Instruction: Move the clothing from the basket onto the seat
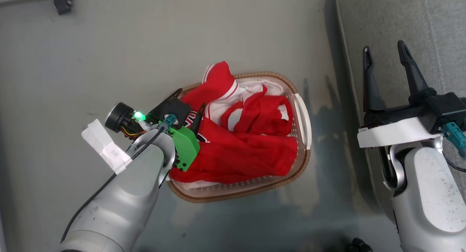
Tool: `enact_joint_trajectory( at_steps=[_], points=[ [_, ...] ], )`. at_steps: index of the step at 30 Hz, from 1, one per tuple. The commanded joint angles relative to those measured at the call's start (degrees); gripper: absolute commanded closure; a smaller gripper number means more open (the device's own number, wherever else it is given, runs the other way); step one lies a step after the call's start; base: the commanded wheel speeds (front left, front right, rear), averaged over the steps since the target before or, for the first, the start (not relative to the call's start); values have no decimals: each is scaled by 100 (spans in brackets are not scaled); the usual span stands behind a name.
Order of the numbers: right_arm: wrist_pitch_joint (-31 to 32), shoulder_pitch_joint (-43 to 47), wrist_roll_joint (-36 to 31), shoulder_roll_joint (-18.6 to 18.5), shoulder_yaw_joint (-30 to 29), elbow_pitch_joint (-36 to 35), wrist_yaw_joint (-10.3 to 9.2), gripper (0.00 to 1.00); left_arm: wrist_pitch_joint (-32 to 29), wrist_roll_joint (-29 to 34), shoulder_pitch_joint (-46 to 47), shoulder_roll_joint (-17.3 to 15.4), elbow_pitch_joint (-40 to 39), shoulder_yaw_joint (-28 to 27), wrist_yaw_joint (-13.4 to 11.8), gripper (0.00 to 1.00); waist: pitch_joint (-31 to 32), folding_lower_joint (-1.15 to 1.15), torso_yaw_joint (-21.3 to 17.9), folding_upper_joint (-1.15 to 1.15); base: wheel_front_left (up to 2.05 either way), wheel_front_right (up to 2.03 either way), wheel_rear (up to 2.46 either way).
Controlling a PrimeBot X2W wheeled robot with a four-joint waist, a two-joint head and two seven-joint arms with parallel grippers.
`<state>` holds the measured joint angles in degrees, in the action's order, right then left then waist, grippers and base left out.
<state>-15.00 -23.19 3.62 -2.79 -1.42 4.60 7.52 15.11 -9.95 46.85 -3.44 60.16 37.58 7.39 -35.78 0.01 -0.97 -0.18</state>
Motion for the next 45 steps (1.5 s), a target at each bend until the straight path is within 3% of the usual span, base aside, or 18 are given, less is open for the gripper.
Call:
enact_joint_trajectory(
  at_steps=[1,17,30,31,32,33,34,45],
  points=[
    [-28,-103,50,-19,1,-34,-6,0,5,-124,164,0,19,130,16,0,-654,-1,-288,18,0,0,0],
    [-28,-208,194,-19,205,-279,-6,0,-7,-1356,533,40,-175,2194,17,0,-1199,-1,-498,18,0,0,0],
    [-28,-239,197,-19,296,-500,-6,0,11,-1855,975,46,-82,2741,17,2,-1524,-1,-642,18,0,0,0],
    [-28,-240,190,-19,301,-507,-6,0,11,-1902,986,44,-123,2783,17,39,-1537,-1,-644,18,0,0,0],
    [-28,-238,185,-18,305,-513,-6,0,11,-1950,998,43,-155,2806,17,56,-1544,-1,-644,18,0,0,0],
    [-28,-232,181,-18,307,-519,-6,0,11,-1996,1007,44,-198,2825,17,94,-1547,-1,-640,18,0,0,0],
    [-28,-219,175,-19,300,-523,-6,0,12,-2024,1022,44,-249,2816,17,100,-1544,-1,-628,18,0,0,0],
    [-28,-108,5,-20,209,-413,-6,0,13,-1936,705,34,-878,2164,-145,100,-1164,-1,-253,18,0,0,0]
  ],
)
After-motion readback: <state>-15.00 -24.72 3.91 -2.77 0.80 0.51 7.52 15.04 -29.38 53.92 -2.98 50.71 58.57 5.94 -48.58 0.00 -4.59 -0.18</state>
